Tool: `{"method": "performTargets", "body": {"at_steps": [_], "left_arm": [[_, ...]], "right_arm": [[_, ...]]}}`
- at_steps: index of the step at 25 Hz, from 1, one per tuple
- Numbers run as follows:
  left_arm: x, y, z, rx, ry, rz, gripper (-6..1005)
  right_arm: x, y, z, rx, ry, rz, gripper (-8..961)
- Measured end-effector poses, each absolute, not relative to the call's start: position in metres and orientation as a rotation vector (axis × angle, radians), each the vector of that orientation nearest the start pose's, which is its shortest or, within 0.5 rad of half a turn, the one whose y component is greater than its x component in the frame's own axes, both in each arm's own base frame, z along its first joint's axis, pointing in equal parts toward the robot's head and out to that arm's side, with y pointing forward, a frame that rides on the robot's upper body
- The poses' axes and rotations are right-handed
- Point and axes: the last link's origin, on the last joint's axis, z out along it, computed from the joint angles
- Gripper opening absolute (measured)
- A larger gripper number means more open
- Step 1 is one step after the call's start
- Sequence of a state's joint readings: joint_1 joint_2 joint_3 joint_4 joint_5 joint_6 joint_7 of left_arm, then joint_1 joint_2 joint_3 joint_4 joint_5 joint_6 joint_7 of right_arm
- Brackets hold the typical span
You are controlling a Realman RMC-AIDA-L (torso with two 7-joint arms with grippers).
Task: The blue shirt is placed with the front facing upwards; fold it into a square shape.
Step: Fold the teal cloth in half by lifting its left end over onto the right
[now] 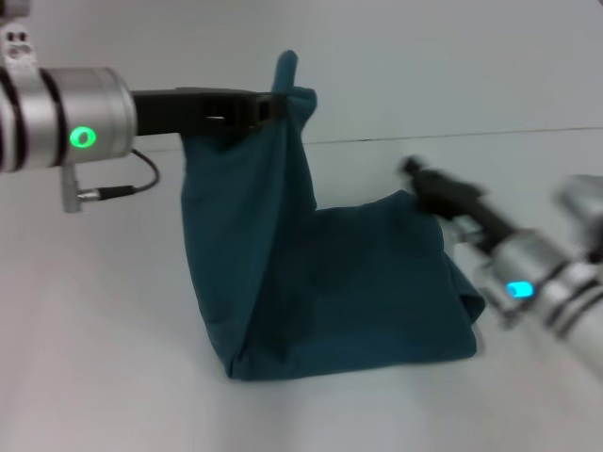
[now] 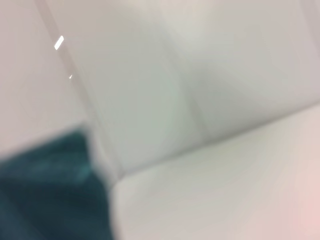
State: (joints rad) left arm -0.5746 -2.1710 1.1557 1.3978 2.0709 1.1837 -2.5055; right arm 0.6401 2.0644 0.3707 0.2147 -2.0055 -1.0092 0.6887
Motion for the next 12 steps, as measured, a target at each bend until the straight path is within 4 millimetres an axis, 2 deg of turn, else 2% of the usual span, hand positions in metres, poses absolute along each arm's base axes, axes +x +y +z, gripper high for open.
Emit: {"method": "performTargets", "body": {"at_steps": [3, 6, 9, 12], "left_arm": [[-0.098, 0.395, 0.015, -2.448, -0.988, -0.670, 26], [-0.096, 0.397, -0.002, -2.443, -1.000, -0.676, 26], [-0.091, 0.398, -0.015, -2.437, -1.000, -0.689, 26], [-0.087, 0.398, -0.022, -2.441, -0.994, -0.700, 26]], "right_arm": [[0.293, 0.370, -0.027, -1.718, 0.971, 1.065, 46], [0.317, 0.366, -0.001, -1.661, 0.976, 1.042, 48], [0.333, 0.361, 0.017, -1.626, 0.991, 1.027, 49], [0.340, 0.358, 0.024, -1.615, 0.999, 1.023, 50]]}}
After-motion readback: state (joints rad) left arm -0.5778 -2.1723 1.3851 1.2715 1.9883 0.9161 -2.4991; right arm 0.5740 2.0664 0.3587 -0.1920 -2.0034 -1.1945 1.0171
